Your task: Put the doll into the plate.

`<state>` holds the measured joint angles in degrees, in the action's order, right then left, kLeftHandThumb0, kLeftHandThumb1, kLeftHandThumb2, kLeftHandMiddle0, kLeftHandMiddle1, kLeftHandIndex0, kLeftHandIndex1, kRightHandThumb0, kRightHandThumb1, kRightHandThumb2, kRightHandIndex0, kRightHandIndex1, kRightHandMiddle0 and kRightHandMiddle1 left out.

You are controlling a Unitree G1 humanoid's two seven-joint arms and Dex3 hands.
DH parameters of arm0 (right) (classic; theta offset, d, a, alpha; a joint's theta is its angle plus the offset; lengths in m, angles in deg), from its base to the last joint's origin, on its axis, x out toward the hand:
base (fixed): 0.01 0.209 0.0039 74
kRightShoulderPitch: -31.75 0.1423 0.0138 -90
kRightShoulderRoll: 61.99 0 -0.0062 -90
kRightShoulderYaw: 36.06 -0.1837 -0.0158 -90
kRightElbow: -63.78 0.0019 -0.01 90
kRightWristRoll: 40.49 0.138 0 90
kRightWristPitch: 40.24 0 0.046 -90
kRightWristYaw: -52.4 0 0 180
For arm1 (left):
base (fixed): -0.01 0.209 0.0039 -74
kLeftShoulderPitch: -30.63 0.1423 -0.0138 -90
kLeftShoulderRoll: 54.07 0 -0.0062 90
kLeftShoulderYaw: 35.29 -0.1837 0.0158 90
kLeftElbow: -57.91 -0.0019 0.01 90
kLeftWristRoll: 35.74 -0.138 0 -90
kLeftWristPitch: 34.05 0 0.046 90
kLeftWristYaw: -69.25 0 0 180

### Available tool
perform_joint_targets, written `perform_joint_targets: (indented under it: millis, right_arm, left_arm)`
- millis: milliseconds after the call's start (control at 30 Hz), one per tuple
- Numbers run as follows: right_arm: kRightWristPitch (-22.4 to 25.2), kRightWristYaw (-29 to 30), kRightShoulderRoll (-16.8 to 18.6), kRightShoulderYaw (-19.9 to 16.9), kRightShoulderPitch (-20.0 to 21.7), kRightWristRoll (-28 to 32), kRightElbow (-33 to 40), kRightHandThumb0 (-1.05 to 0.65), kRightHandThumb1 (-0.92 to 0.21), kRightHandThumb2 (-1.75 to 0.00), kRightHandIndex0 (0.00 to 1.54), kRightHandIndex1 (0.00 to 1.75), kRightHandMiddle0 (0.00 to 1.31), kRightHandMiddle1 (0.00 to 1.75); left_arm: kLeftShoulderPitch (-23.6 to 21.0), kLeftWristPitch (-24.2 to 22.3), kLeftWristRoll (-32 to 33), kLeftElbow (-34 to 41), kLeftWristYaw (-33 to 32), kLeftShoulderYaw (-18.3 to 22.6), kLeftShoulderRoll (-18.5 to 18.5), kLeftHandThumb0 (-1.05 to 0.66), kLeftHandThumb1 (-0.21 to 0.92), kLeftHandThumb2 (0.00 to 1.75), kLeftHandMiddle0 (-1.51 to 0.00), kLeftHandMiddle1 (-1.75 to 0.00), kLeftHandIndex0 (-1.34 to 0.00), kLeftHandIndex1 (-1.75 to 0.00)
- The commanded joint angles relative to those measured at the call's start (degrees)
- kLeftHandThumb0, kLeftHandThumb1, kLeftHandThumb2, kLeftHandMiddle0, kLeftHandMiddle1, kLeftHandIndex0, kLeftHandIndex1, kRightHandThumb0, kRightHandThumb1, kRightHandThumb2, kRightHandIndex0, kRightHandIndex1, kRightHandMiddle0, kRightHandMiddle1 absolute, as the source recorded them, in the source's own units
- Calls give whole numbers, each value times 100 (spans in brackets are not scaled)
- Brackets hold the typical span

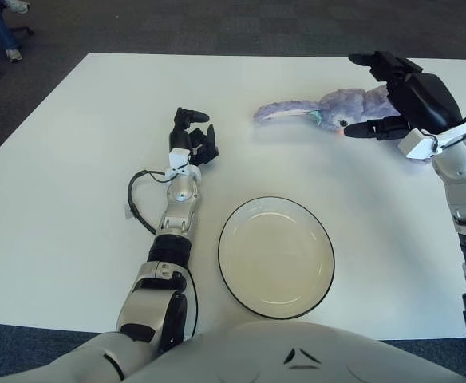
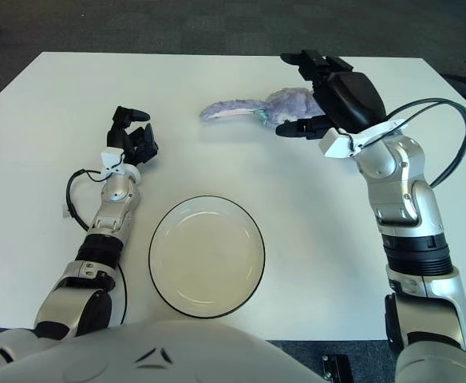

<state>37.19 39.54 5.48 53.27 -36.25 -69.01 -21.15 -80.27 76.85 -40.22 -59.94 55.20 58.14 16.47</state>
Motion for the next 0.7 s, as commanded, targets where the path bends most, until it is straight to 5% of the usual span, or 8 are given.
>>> perform_joint_targets:
  millis: [0,167,467,567,667]
  right_arm:
    - [-145,-120,-56,298,646,-117,-604,-97,-89,-13,11,8,0,14]
    - [269,-407,-106,523,1019,-462,-644,-90,-84,-11,11,5,0,19]
    - [1487,-924,41,584,1045,-805,-97,-80,-76,-14,19,10,0,47]
    - [1618,-935,59,615,1015,-828,19,-82,-66,-35,7,35,0,50]
    - [1654,-931,63,641,976,-824,59,-83,-62,-42,2,43,0,49]
  left_arm:
    - [156,88,22,-135,58,-23,-11,-39,65,90,-99,-175,-36,-175]
    - [166,112,20,-148,82,-32,-12,-39,65,89,-101,-175,-36,-175]
    - [169,137,-12,-173,77,-43,-2,-39,64,90,-103,-175,-37,-175]
    - [167,143,-23,-180,69,-45,3,-39,64,90,-104,-175,-37,-175]
    - [166,150,-19,-186,81,-47,7,-39,64,91,-104,-175,-37,-175]
